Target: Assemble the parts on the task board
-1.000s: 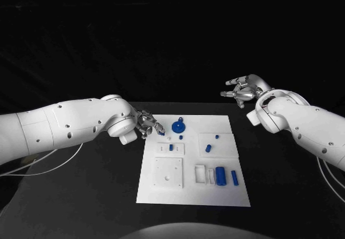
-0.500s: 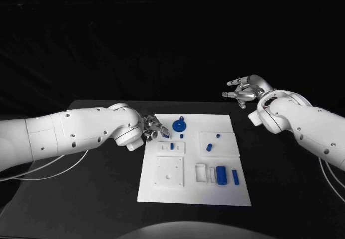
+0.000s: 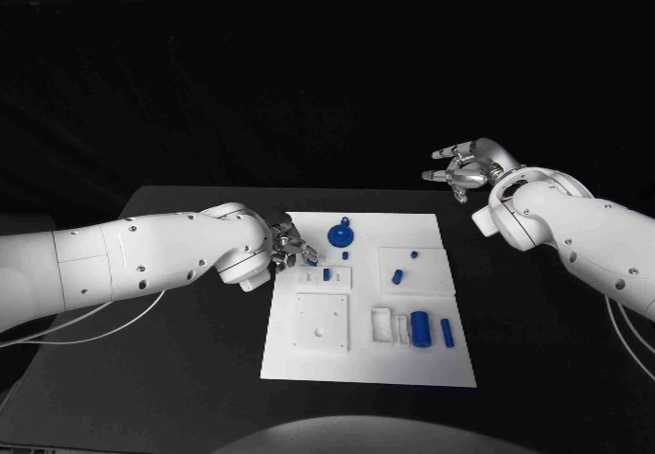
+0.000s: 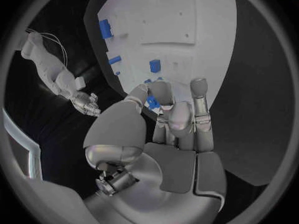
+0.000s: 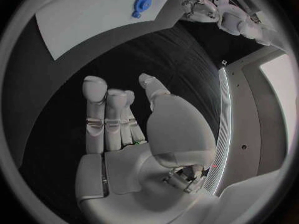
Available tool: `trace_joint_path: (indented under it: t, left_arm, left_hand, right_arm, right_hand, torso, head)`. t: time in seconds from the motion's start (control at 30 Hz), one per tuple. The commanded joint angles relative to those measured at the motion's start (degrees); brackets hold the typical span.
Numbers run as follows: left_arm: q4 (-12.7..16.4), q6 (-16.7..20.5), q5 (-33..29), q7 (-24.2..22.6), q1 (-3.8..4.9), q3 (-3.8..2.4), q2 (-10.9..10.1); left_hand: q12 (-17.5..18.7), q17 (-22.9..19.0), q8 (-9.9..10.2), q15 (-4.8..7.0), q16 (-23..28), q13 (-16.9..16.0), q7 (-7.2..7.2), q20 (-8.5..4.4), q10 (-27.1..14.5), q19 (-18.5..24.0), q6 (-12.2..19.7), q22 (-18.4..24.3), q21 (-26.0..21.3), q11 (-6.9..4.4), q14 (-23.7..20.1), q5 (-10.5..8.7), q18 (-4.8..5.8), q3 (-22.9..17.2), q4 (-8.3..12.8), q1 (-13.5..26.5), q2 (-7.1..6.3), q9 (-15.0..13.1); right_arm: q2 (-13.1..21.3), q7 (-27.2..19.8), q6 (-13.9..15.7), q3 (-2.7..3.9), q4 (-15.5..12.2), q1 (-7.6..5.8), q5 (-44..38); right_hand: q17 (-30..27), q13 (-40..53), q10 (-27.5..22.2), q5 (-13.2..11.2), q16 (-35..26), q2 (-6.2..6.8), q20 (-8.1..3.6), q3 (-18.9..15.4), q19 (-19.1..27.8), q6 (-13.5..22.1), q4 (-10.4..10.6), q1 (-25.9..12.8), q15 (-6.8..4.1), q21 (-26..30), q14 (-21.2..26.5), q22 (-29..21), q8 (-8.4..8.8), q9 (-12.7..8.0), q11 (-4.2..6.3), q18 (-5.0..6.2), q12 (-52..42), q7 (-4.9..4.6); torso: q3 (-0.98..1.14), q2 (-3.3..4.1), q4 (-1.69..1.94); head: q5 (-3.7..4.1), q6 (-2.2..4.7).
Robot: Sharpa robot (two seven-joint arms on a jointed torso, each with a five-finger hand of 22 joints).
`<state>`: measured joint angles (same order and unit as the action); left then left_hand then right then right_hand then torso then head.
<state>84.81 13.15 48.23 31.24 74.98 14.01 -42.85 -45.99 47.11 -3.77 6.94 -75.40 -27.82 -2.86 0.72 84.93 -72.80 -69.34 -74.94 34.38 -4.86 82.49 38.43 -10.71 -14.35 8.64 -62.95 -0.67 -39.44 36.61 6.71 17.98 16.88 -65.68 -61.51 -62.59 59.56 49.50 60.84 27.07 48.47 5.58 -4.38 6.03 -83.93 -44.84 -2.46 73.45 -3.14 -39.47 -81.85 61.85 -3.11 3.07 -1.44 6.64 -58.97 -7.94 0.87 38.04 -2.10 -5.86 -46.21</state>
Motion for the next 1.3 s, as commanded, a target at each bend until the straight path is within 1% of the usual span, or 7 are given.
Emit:
trace_joint_path:
  t: [0.03, 0.17, 0.33, 0.43, 0.83, 0.97, 1.3]
  left_arm:
    - [0.03, 0.19, 2.90, 0.53, -0.31, -0.02, 0.01]
    - [-0.12, -0.27, 3.33, 0.78, -0.87, -0.02, 0.07]
    - [-0.16, -0.60, 3.61, 0.97, -1.52, -0.02, 0.09]
    - [-0.13, -0.80, 3.97, 1.05, -1.74, -0.02, 0.05]
    - [-0.03, -1.55, 4.83, 1.34, -2.09, -0.02, -0.02]
    - [0.11, -1.85, 4.96, 1.46, -2.15, -0.02, -0.16]
    - [0.43, -3.29, 5.16, 1.98, -2.27, -0.03, -0.34]
  left_hand:
    - [0.42, 0.02, -0.38, 0.32, -0.23, -0.11, 5.18, 0.53, 1.52, -0.03, -8.29, -0.99, 0.39, -1.27, 0.03, 0.38, -0.90, -2.91, 2.64, -0.32, 0.37, -6.47]
    - [0.41, -0.02, -0.38, 0.32, -0.21, -0.15, 5.19, 0.58, 1.54, -0.01, -8.30, -0.99, 0.39, -1.27, 0.02, 0.45, -0.95, -2.96, 2.65, -0.25, 0.40, -6.67]
    - [0.41, -0.02, -0.38, 0.32, -0.21, -0.15, 5.19, 0.58, 1.54, -0.01, -8.30, -0.99, 0.39, -1.27, 0.02, 0.45, -0.95, -2.96, 2.65, -0.25, 0.40, -6.67]
    - [0.46, -0.06, -0.36, 0.31, -0.17, -0.17, 5.20, 0.64, 1.53, 0.02, -8.28, -0.99, 0.41, -1.28, 0.01, 0.51, -1.02, -3.04, 2.71, -0.19, 0.44, -6.94]
    - [0.52, -0.05, -0.37, 0.31, -0.15, -0.19, 5.22, 0.73, 1.53, 0.07, -8.31, -0.98, 0.40, -1.28, 0.02, 0.59, -1.08, -3.11, 2.79, -0.08, 0.47, -7.25]
    - [0.52, -0.06, -0.36, 0.31, -0.14, -0.20, 5.22, 0.74, 1.53, 0.07, -8.31, -0.98, 0.40, -1.28, 0.02, 0.59, -1.09, -3.12, 2.80, -0.08, 0.47, -7.26]
    - [0.56, -0.10, -0.36, 0.31, -0.10, -0.21, 5.24, 0.76, 1.53, 0.09, -8.35, -0.98, 0.41, -1.31, 0.01, 0.75, -1.10, -3.19, 2.93, -0.07, 0.48, -7.44]
  right_arm:
    - [0.03, -0.30, -0.72, 0.03, -0.10, 0.04, -0.44]
    - [0.09, -0.31, -0.72, 0.03, -0.12, 0.05, -0.44]
    - [0.15, -0.32, -0.72, 0.03, -0.14, 0.08, -0.44]
    - [0.17, -0.32, -0.72, 0.03, -0.14, 0.10, -0.44]
    - [0.16, -0.35, -0.71, 0.03, -0.10, 0.20, -0.44]
    - [0.14, -0.36, -0.73, 0.03, -0.05, 0.22, -0.44]
    - [0.10, -0.40, -0.74, 0.03, 0.03, 0.30, -0.44]
  right_hand:
    - [0.04, -0.05, -0.24, 0.08, -0.24, 0.20, 0.15, 0.40, -2.88, -0.13, -0.03, -0.30, 0.09, -0.11, -0.15, -0.06, 0.01, 0.05, 0.08, 1.12, 0.00, 0.04]
    - [0.03, -0.09, -0.27, 0.26, -0.26, 0.22, 0.15, 0.40, -2.88, -0.13, -0.03, -0.31, 0.10, -0.13, -0.15, -0.05, 0.01, 0.05, 0.09, 1.12, 0.04, 0.04]
    - [0.03, -0.09, -0.27, 0.26, -0.26, 0.22, 0.15, 0.40, -2.88, -0.13, -0.03, -0.31, 0.10, -0.13, -0.15, -0.05, 0.01, 0.05, 0.09, 1.12, 0.04, 0.04]
    - [0.03, -0.09, -0.27, 0.26, -0.26, 0.22, 0.15, 0.40, -2.88, -0.13, -0.03, -0.31, 0.10, -0.13, -0.15, -0.05, 0.01, 0.05, 0.09, 1.12, 0.04, 0.04]
    - [0.05, -0.02, -0.19, 0.38, -0.23, 0.21, 0.14, 0.45, -2.89, -0.21, -0.04, -0.31, 0.08, -0.20, -0.17, -0.03, 0.00, 0.06, 0.10, 1.13, -0.02, 0.05]
    - [0.05, -0.02, -0.19, 0.38, -0.23, 0.21, 0.14, 0.45, -2.89, -0.21, -0.04, -0.31, 0.08, -0.20, -0.17, -0.03, 0.00, 0.06, 0.10, 1.13, -0.02, 0.05]
    - [0.05, -0.02, -0.19, 0.38, -0.23, 0.21, 0.14, 0.45, -2.89, -0.21, -0.04, -0.31, 0.08, -0.20, -0.17, -0.03, 0.00, 0.06, 0.10, 1.13, -0.02, 0.05]
  torso:
    - [-0.01, -0.02, 0.02]
    - [-0.06, 0.02, -0.03]
    - [-0.02, 0.01, -0.01]
    - [-0.01, 0.01, 0.00]
    - [0.01, 0.00, -0.02]
    - [0.02, 0.00, -0.02]
    - [-0.05, 0.01, -0.04]
  head:
    - [-0.02, -0.06]
    - [-0.04, -0.19]
    - [-0.02, -0.30]
    - [-0.02, -0.38]
    - [-0.20, -0.67]
    - [-0.20, -0.67]
    - [-0.16, -0.77]
